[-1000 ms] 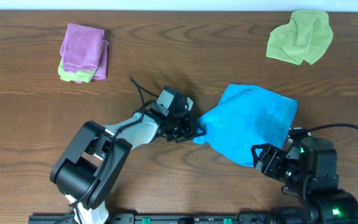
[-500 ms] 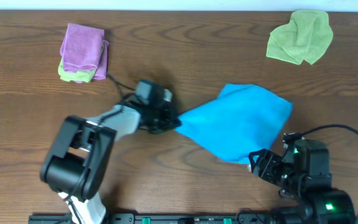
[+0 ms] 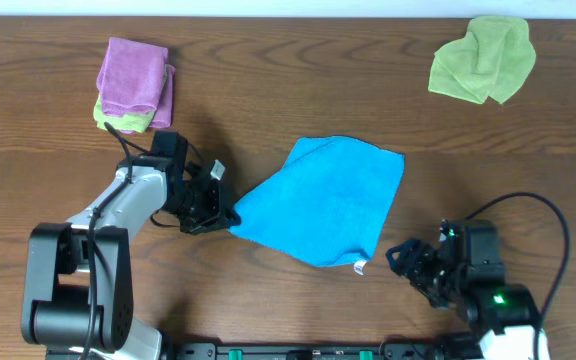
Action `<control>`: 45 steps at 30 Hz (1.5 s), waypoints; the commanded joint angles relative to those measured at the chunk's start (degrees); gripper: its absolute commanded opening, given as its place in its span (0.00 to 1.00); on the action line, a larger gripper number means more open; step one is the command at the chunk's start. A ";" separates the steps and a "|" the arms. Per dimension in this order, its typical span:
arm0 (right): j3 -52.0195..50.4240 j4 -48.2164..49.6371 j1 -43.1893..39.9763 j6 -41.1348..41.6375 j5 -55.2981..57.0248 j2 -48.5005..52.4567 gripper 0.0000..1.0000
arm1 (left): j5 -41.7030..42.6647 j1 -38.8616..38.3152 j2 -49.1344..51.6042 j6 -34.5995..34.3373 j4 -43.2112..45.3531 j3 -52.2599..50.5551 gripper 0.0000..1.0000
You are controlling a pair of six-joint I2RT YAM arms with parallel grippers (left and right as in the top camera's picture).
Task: Fold the cloth
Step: 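Grasp the right corner with the right gripper and stretch cloth apart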
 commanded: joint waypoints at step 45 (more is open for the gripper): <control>22.01 33.75 11.30 3.91 4.02 27.10 0.01 | 7.08 -0.33 -1.62 -5.18 7.21 22.86 0.06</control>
